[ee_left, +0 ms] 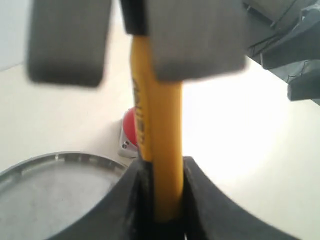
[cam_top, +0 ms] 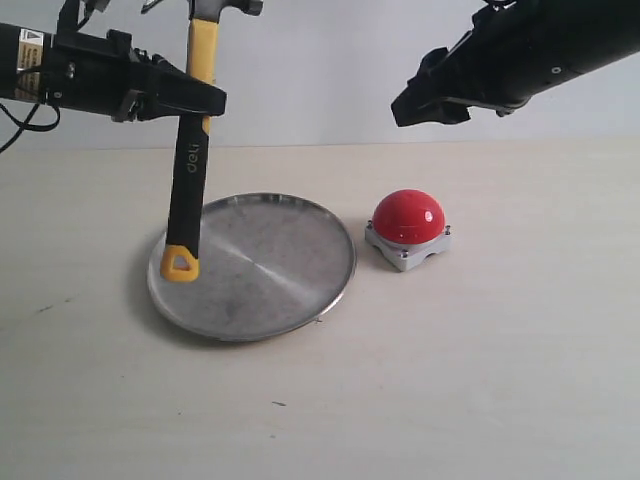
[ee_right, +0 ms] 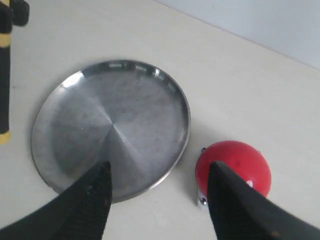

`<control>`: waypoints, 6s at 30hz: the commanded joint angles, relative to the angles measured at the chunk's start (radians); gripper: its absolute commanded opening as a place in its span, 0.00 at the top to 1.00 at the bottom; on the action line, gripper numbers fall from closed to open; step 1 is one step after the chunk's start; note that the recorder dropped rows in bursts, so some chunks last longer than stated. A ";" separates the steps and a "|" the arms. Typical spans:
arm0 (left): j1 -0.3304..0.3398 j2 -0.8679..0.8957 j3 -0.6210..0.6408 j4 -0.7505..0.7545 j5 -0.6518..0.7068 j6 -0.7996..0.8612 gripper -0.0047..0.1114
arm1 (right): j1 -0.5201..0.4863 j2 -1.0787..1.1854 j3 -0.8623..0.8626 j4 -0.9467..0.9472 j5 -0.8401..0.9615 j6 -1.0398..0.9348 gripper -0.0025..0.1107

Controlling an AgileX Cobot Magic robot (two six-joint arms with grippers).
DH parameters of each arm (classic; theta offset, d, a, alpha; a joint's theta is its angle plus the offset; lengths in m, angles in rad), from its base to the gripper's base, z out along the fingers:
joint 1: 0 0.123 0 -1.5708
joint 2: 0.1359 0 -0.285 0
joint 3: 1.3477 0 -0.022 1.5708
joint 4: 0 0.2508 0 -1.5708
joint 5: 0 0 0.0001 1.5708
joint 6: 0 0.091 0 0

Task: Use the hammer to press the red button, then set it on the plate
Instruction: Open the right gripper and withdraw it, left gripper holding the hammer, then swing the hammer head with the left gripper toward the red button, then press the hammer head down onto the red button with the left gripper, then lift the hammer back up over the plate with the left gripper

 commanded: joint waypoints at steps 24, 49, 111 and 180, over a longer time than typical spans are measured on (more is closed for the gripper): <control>-0.312 -0.061 0.142 -0.041 0.532 0.230 0.96 | -0.002 -0.380 0.331 -0.299 -0.394 0.300 0.72; -0.560 0.078 0.106 -0.041 0.860 0.056 0.96 | 0.000 -0.966 0.726 -0.215 -0.616 0.316 0.79; -0.660 0.086 0.042 -2.202 1.217 2.152 0.96 | 0.000 -0.966 0.726 -0.215 -0.592 0.314 0.79; -0.528 -0.014 -0.122 -2.140 1.325 2.083 0.96 | 0.000 -0.966 0.726 -0.190 -0.592 0.314 0.79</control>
